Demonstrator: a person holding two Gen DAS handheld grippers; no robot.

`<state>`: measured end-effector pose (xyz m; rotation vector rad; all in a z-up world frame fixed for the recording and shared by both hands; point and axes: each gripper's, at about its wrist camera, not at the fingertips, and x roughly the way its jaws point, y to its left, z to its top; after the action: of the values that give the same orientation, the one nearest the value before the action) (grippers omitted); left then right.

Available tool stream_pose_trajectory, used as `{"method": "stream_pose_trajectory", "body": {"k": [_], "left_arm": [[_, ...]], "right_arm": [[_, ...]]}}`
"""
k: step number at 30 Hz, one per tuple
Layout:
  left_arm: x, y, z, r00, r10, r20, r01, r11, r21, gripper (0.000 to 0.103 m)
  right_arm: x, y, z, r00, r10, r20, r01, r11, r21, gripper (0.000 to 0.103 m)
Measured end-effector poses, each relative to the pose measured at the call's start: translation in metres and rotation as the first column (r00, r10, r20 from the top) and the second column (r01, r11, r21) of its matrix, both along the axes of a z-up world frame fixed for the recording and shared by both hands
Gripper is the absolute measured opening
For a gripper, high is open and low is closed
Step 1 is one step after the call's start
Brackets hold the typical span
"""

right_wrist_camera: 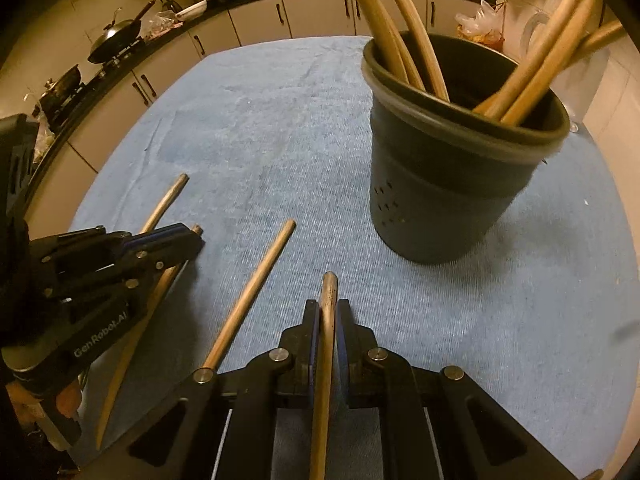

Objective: Organize utensils
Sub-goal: 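Raise both held chopsticks upright and carry them above the black cup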

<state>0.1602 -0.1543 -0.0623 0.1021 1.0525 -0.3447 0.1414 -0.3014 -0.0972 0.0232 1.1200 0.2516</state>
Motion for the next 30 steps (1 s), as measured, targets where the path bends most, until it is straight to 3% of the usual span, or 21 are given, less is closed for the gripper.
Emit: {"method": "stream_pose_trajectory", "body": {"k": [4,8,15,23,30], "left_arm": [[0.004,0.005,0.0,1.0,0.022,-0.01,-0.022,0.999,-0.045,0.007],[-0.003,0.019,0.01,0.999,0.054,-0.01,-0.055,0.99,-0.128,0.007],[-0.028,0.022,0.072,0.991,0.046,0.126,-0.027,0.988,-0.151,0.007],[-0.066,0.021,0.158,0.952,0.021,0.306,0.032,0.985,-0.169,0.007],[-0.089,0.013,0.185,0.927,0.011,0.375,0.054,0.985,-0.162,0.007]], "right_arm": [[0.0,0.001,0.003,1.0,0.013,0.023,-0.012,1.0,-0.028,0.009],[-0.01,-0.005,0.016,0.998,0.011,0.067,-0.015,0.999,0.052,0.009],[-0.04,-0.016,0.073,0.981,0.015,0.196,-0.039,0.992,0.123,0.009],[-0.08,-0.04,0.145,0.94,-0.006,0.342,-0.05,0.987,0.156,0.008],[-0.109,-0.048,0.175,0.907,-0.016,0.42,-0.052,0.987,0.15,0.008]]}}
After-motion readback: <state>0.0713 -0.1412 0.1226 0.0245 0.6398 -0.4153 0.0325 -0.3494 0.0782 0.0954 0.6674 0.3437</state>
